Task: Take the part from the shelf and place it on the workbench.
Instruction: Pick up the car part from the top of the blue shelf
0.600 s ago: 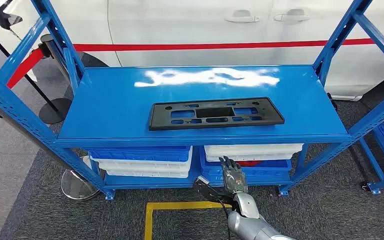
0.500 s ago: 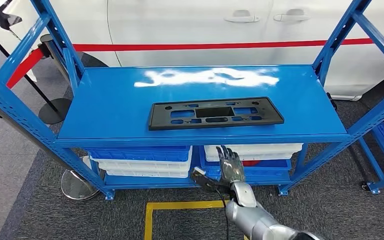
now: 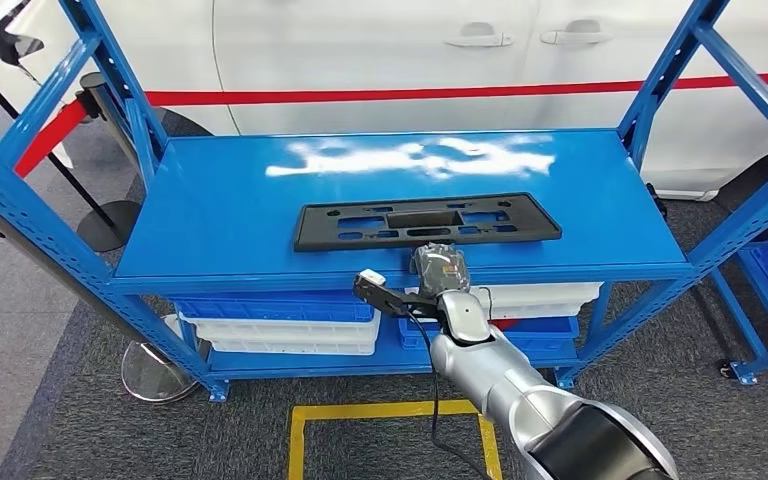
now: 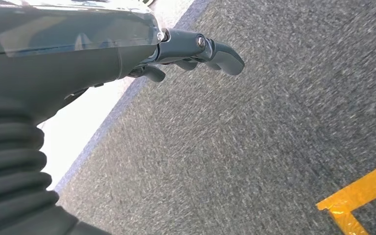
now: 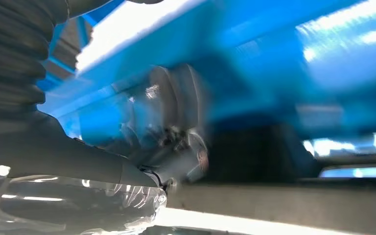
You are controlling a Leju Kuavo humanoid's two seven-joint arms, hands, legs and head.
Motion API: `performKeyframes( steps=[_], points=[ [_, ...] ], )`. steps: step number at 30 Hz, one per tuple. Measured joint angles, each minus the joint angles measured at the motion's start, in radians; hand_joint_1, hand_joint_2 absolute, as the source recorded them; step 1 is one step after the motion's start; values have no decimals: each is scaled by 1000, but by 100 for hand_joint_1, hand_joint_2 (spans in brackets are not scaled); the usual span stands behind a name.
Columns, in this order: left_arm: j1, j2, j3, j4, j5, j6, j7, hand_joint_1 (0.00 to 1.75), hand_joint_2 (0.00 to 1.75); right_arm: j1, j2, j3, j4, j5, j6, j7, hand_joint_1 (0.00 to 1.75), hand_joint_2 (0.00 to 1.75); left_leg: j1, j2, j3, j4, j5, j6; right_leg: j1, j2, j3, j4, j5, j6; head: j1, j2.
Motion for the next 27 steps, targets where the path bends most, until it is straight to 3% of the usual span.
performKeyframes(
  steps=[7, 15, 27],
  points=[
    [3, 9, -2, 0, 0, -2, 1, 0, 0, -13, 12, -9, -11, -82, 10, -58, 0, 175, 0, -5, -3, 0, 3, 0, 0, -4, -3, 0, 2, 0, 0, 0],
    [9, 10, -2, 0, 16, -1, 1, 0, 0, 86, 8, -25, -37, -167, 32, -182, 0, 175, 0, -6, -6, 0, 2, -1, 0, -3, -5, 0, 0, -1, 0, 0],
    [18, 10, 23, 0, 54, 11, -12, 0, 0, 170, 4, -26, -237, -208, 3, -230, 0, 175, 0, -6, -6, 0, 1, -1, 0, -3, -6, 0, 0, -1, 0, 0]
  ],
)
